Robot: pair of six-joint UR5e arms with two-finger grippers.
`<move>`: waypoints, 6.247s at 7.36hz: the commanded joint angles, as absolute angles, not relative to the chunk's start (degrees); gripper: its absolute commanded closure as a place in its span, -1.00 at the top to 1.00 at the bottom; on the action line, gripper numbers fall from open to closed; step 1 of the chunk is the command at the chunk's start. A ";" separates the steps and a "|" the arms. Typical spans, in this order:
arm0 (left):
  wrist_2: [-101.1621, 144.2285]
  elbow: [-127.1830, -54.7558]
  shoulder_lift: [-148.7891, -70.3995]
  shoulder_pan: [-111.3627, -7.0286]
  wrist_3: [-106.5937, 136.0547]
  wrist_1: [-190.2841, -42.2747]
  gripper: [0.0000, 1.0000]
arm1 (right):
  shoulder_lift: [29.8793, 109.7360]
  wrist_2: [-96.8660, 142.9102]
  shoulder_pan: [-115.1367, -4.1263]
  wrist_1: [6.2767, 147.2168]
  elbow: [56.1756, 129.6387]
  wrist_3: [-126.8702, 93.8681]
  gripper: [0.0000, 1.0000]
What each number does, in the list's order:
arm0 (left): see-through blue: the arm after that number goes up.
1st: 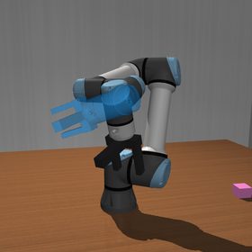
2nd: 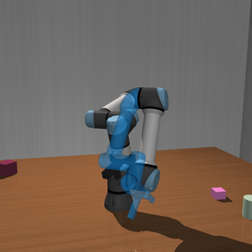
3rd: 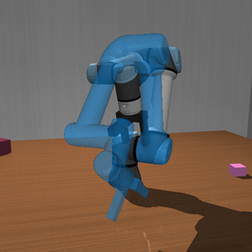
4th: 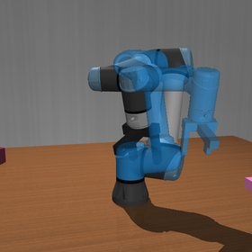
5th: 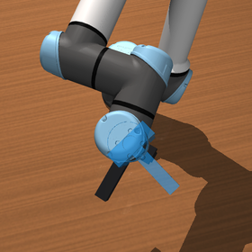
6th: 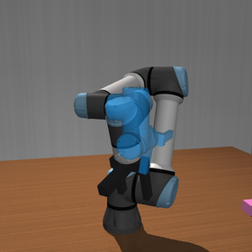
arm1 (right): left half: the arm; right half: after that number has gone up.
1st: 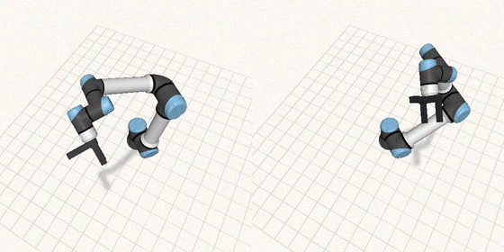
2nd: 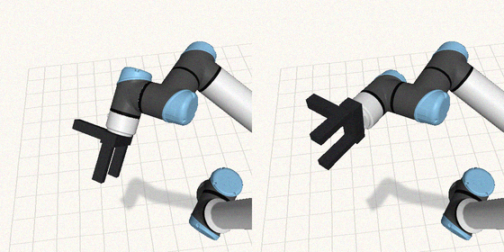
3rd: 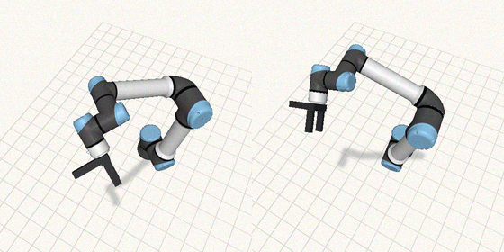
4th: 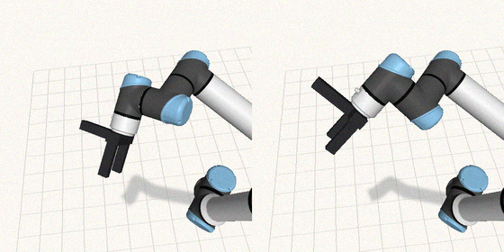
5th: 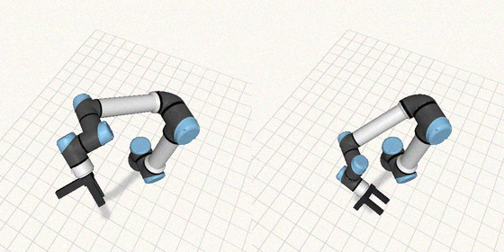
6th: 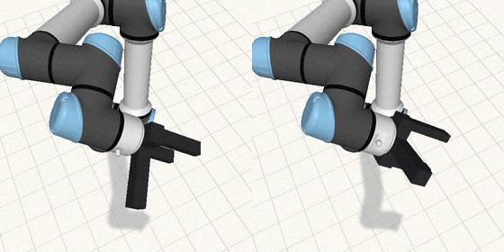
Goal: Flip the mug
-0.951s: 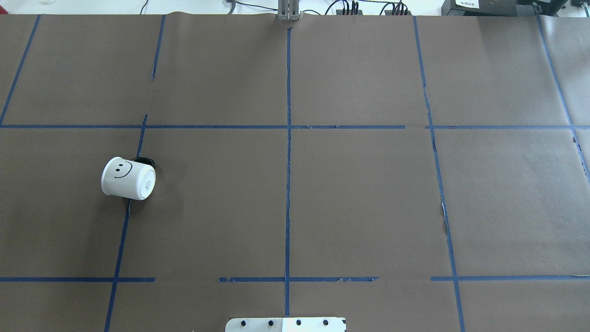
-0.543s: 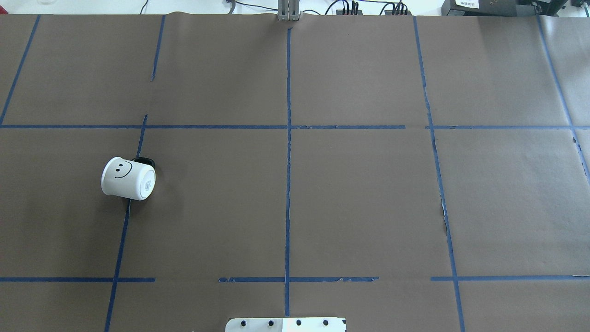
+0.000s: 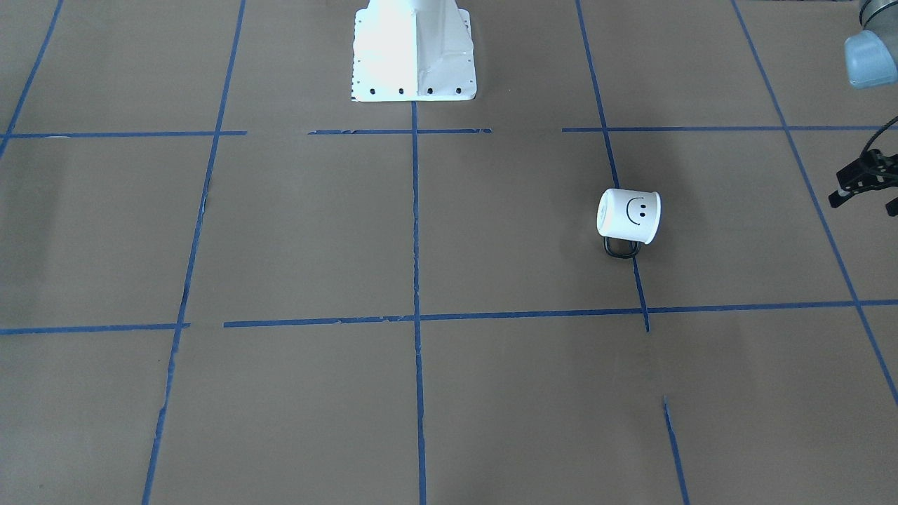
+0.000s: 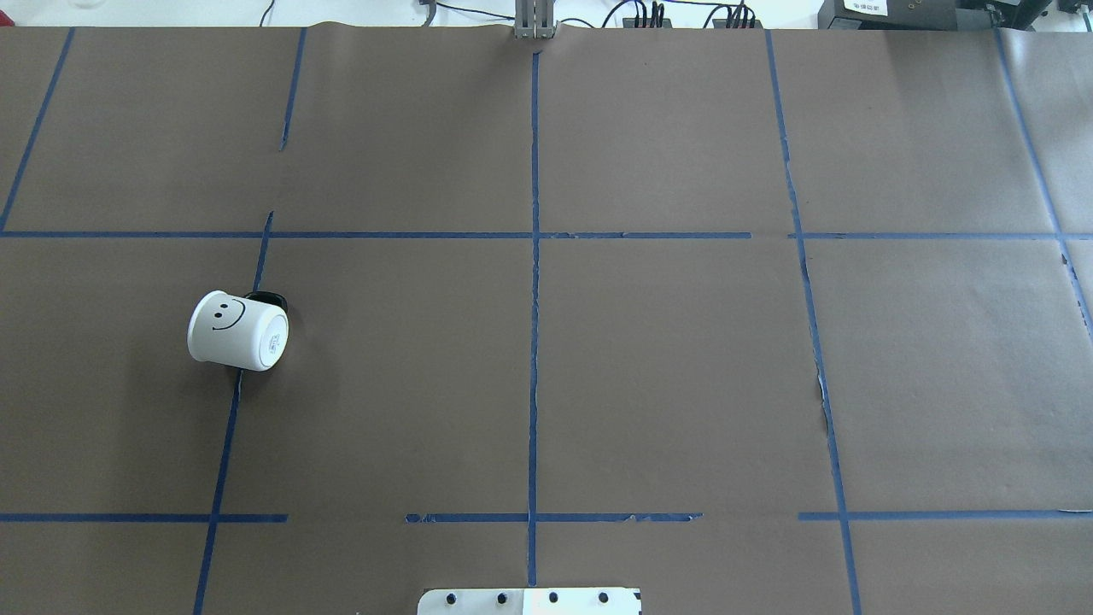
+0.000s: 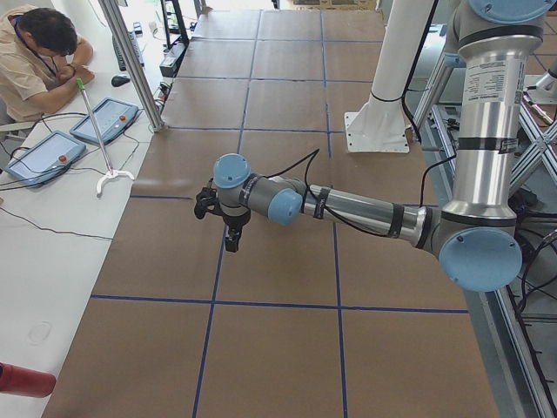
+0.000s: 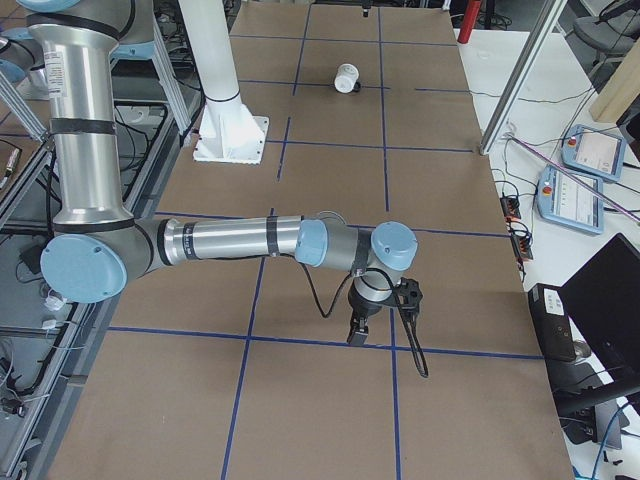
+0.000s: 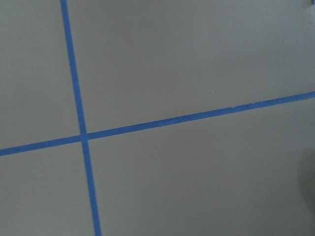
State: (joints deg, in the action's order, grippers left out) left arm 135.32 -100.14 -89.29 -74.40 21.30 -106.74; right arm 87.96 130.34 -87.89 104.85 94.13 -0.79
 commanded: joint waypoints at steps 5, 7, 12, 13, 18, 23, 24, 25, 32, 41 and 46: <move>119.99 -96.09 -79.01 -52.05 70.67 -162.49 1.00 | 87.98 130.34 -87.89 104.85 94.13 -0.79 1.00; 108.86 -93.44 -79.88 -46.69 78.55 -173.02 1.00 | 87.98 130.34 -87.89 104.85 94.13 -0.79 1.00; 103.55 -80.78 -89.65 -39.75 82.53 -190.54 1.00 | 87.98 130.34 -87.89 104.85 94.13 -0.79 1.00; 102.93 -80.08 -90.61 -38.07 82.62 -190.72 1.00 | 87.98 130.34 -87.89 104.85 94.13 -0.79 1.00; 120.21 -80.33 -93.51 -39.62 88.04 -192.66 -1.00 | 87.98 130.34 -87.89 104.85 94.13 -0.79 1.00; 120.41 -80.42 -103.61 -41.92 95.97 -191.35 -1.00 | 87.98 130.34 -87.89 104.85 94.13 -0.79 1.00; 124.76 -81.03 -106.15 -42.88 96.41 -184.03 -1.00 | 87.98 130.34 -87.89 104.85 94.13 -0.79 1.00; 129.59 -85.65 -107.56 -44.20 96.42 -171.34 -1.00 | 87.98 130.34 -87.89 104.85 94.13 -0.79 1.00; 131.57 -77.25 -143.37 -37.11 93.60 -108.20 -1.00 | 87.98 130.34 -87.89 104.85 94.13 -0.79 1.00; 129.73 -78.24 -145.02 -36.20 88.98 -97.91 1.00 | 87.98 130.34 -87.89 104.85 94.13 -0.79 1.00; 129.81 -107.30 -117.57 -54.87 43.65 -83.15 1.00 | 87.98 130.34 -87.89 104.85 94.13 -0.79 1.00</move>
